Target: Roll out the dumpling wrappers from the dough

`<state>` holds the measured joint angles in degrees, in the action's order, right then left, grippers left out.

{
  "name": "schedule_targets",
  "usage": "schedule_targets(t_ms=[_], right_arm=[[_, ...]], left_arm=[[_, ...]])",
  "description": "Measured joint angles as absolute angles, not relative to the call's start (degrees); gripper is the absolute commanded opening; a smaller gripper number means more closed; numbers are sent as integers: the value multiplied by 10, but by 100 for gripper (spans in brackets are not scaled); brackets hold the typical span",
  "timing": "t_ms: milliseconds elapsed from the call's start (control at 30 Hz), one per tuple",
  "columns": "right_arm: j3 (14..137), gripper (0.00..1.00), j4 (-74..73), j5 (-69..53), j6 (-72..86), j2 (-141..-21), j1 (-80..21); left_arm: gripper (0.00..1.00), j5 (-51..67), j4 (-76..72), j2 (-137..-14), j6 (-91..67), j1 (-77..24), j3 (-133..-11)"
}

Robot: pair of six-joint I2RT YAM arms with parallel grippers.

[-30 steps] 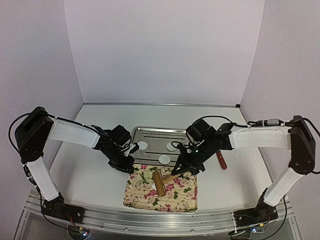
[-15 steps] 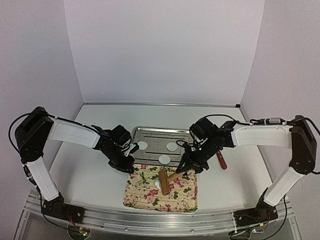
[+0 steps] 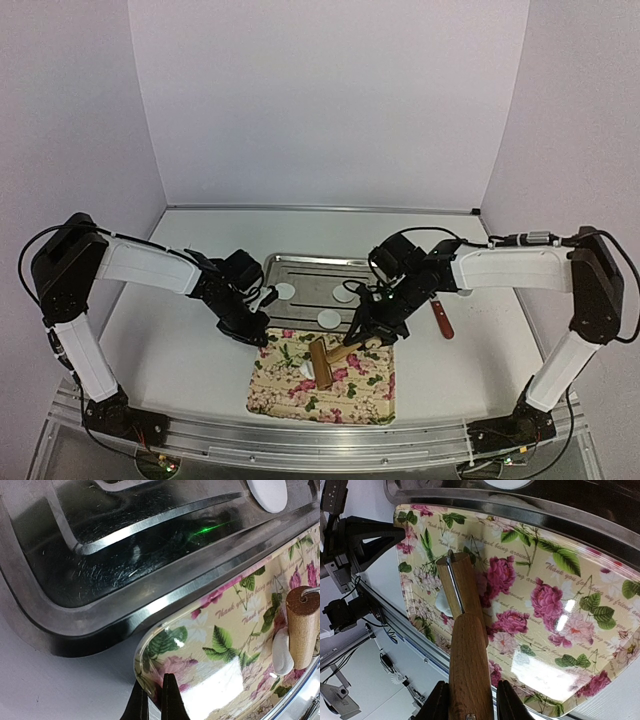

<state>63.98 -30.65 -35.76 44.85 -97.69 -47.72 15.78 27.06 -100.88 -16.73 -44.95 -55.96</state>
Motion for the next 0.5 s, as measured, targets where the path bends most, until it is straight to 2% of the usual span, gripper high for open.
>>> schedule_targets(t_ms=[500], right_arm=[[673,0,-287,-373,466,-1022,-493]], left_arm=[[0,157,272,-1009,-167,-450,-560]])
